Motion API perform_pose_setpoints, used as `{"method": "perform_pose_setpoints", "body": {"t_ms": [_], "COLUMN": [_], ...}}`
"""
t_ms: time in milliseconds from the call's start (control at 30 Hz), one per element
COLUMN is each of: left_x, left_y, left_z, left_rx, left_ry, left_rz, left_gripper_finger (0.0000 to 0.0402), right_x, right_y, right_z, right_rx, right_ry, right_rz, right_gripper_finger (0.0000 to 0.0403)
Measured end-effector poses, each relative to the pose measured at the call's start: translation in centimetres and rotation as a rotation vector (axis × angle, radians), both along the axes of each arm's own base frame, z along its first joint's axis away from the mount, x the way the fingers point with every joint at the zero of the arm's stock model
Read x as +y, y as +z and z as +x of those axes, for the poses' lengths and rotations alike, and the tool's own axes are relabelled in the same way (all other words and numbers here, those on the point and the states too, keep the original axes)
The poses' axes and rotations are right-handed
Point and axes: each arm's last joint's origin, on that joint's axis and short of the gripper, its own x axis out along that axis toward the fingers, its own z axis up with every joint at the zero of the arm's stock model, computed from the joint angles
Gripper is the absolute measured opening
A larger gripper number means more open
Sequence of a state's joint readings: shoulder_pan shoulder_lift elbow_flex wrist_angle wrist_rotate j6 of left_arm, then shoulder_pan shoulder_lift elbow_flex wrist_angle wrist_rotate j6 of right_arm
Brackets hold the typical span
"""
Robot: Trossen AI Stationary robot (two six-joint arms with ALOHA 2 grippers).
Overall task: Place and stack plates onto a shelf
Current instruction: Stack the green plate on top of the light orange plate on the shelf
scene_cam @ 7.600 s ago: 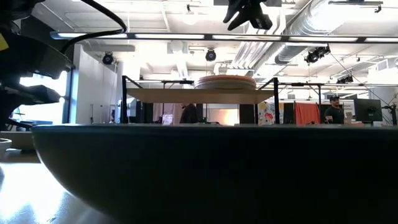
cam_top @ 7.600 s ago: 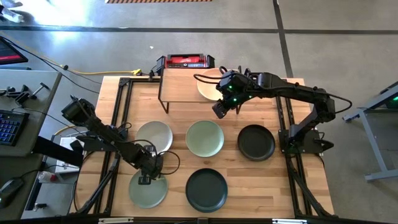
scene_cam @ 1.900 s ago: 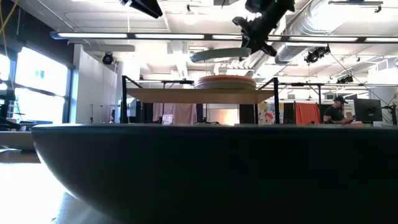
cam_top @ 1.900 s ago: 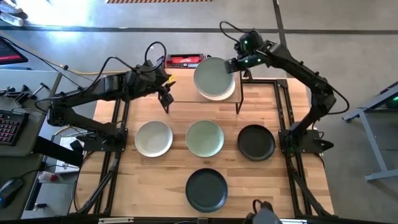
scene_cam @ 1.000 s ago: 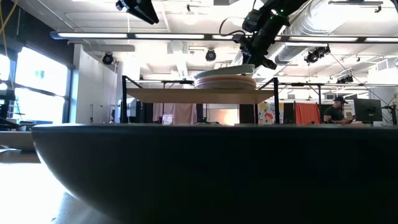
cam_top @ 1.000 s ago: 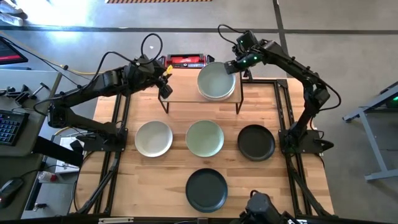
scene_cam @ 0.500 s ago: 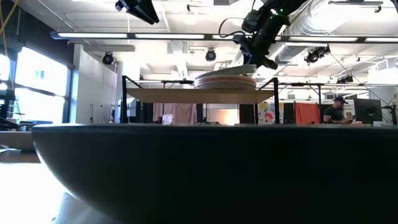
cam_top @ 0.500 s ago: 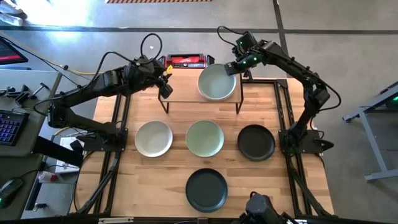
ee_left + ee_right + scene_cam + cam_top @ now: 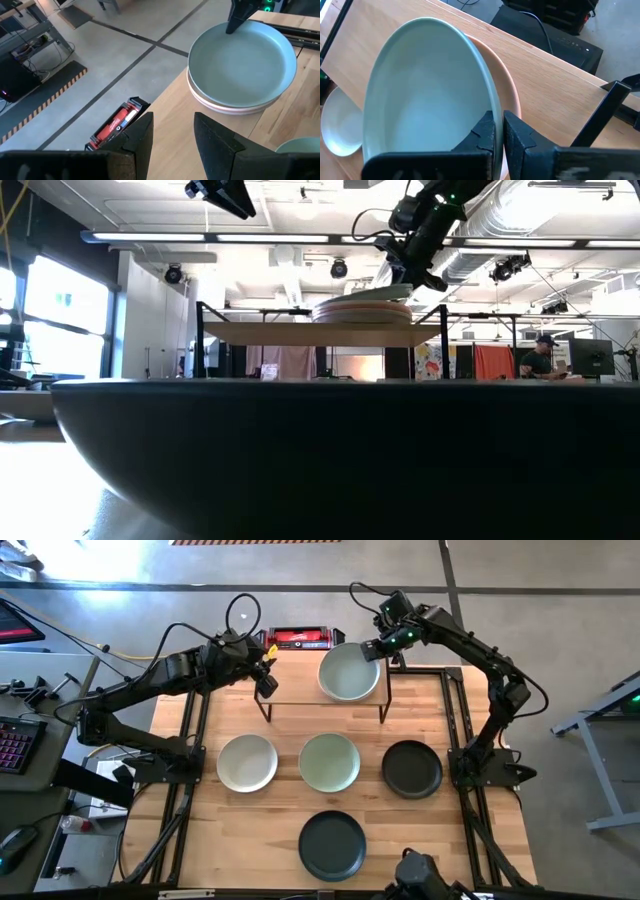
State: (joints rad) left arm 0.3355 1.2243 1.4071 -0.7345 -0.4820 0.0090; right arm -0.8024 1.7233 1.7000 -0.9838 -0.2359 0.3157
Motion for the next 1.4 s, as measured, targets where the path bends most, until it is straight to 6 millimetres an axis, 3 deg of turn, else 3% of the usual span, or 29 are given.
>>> {"method": "perform_pose_setpoints", "body": {"t_ms": [333,867,1067,1400], "left_x": [0.0,0.0,0.0,0.0], "left_y": [0.0,0.0,0.0,0.0], "left_z": [0.0,0.0,0.0,0.0], "left_rx": [0.000,-0.005,-0.006,-0.036], "left_ry": [0.000,0.004,0.004,0.025], "left_rz": [0.001,-0.004,-0.004,-0.029], "left_gripper_finger": [0.0131,0.0131,0.0131,0.0131], "right_x": [0.1,-0.6,2.2,7.4], "right_y": [0.1,0.8,0.6,0.6], "right_z": [0.2,-1.3,-0.1,4.3], "right_rx": [-0.013,-0.063,-0.080,-0.062], "right_ry": [-0.014,-0.021,0.147,0.295], "right_rz": [0.003,0.023,0.171,0.163], "right_gripper_finger": [0.0090,0.0097,0.0097,0.0097]}}
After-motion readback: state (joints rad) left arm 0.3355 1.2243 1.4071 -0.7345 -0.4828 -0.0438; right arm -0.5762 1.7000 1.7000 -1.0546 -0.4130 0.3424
